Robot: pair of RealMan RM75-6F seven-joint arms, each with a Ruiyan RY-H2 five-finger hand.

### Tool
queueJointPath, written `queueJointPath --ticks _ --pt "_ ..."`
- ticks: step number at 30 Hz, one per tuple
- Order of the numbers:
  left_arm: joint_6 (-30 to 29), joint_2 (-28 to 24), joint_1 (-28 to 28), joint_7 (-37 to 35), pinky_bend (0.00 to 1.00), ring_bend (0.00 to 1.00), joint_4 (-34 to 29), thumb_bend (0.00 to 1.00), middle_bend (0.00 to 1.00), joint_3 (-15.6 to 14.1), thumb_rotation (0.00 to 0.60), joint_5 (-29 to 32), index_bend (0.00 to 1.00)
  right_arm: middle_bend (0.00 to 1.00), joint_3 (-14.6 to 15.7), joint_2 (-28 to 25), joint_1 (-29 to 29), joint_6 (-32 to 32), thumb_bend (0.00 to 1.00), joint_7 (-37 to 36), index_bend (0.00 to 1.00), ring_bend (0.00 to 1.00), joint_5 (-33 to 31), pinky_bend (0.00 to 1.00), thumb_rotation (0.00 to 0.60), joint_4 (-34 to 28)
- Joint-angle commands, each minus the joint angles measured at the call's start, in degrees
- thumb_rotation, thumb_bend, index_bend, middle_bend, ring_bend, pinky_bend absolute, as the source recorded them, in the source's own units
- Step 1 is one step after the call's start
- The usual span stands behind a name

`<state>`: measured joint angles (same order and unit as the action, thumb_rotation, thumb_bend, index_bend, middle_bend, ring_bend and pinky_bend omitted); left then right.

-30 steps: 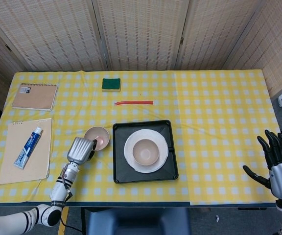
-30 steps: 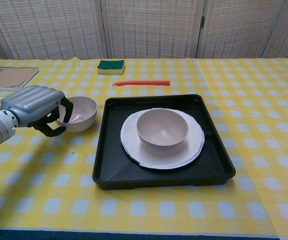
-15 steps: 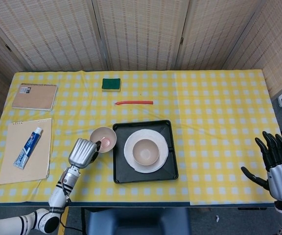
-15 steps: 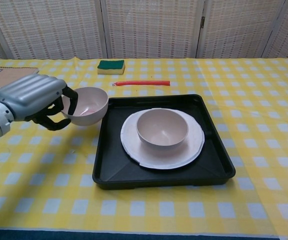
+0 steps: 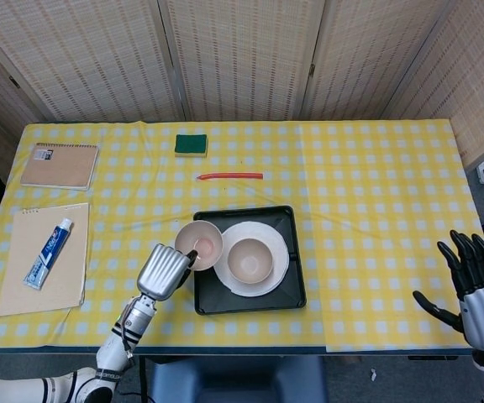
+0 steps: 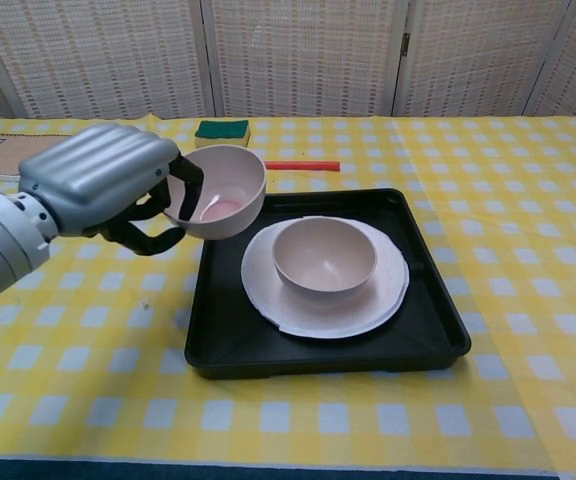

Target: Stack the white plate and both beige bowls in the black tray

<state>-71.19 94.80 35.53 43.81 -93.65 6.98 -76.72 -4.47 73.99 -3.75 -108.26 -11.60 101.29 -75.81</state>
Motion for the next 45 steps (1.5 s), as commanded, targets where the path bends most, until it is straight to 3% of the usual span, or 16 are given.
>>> queueJointPath --ticks 1,9,38,45 --pt "0.93 1.81 1.18 2.77 1.0 1.0 -1.03 0.43 1.0 0.71 0.6 1.04 0.62 0.0 0.07 -0.31 0.62 -1.58 0.16 -0.14 0.0 0.0 0.74 0.0 0.6 -0.28" --pt "1.42 6.43 3.29 7.41 1.0 1.0 1.39 0.44 1.0 1.83 0.6 2.27 0.63 0.0 0.12 -0.8 1.91 -3.76 0.16 -0.57 0.0 0.0 0.93 0.0 0.6 -0.38" --pt "5.49 16.93 7.88 8.76 1.0 1.0 10.66 0.43 1.0 1.99 0.6 5.8 0.62 0.0 -0.93 -2.8 5.89 -8.14 0.16 -4.56 0.0 0.0 -1.58 0.0 0.6 0.14" --pt "4.24 17.78 7.9 7.32 1.0 1.0 12.16 0.36 1.0 1.97 0.6 4.24 0.4 0.0 -1.05 -2.67 6.32 -8.35 0.16 -3.75 0.0 0.0 -1.41 0.0 0.6 -0.71"
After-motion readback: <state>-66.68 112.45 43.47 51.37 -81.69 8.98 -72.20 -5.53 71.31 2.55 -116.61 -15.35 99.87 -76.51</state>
